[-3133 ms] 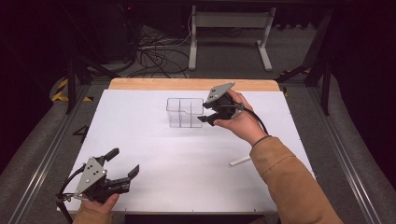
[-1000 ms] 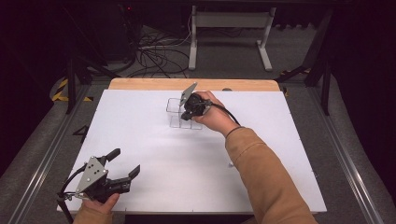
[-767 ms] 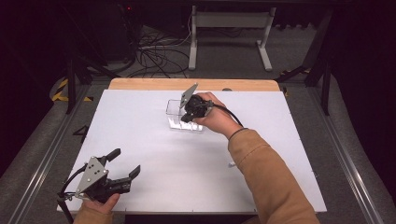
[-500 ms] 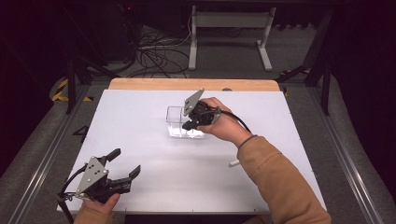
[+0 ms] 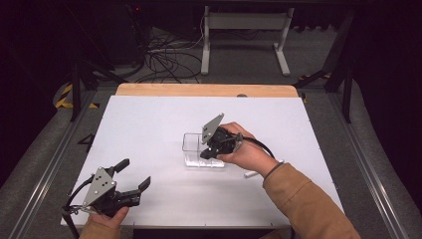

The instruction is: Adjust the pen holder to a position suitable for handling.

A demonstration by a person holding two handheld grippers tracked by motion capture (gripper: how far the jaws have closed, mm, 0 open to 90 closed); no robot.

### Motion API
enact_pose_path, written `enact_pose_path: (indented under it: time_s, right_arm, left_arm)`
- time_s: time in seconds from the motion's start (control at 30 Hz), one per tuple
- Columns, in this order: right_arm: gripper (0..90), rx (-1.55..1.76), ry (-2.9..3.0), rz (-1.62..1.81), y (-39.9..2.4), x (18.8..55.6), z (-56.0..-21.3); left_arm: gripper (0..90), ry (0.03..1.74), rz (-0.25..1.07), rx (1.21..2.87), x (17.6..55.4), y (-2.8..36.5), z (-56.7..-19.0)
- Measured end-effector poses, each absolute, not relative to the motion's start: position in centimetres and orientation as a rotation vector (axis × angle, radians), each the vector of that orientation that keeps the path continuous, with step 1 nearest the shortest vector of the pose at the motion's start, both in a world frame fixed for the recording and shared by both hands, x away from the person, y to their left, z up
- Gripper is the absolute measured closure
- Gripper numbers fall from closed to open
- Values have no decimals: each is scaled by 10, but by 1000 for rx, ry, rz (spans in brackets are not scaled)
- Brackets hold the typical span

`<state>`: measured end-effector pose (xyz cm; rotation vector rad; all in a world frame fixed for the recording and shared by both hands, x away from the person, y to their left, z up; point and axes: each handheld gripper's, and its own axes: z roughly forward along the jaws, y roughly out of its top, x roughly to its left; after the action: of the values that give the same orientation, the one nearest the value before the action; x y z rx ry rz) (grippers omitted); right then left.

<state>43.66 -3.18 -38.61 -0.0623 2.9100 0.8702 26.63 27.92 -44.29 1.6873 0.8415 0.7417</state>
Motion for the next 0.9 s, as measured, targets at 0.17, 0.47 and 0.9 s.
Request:
enact_pose_path:
  time_s: [0.17, 0.47, 0.9]
  right_arm:
    - [886, -69, 2922, 876, -33, 433, -391]
    - [886, -39, 2934, 855, -34, 430, -397]
    - [886, -34, 2933, 872, -37, 429, -399]
  left_arm:
    - [137, 842, 736, 1689, 266, 279, -443]
    - [137, 843, 736, 1688, 266, 279, -443]
    - [138, 846, 732, 1691, 266, 278, -444]
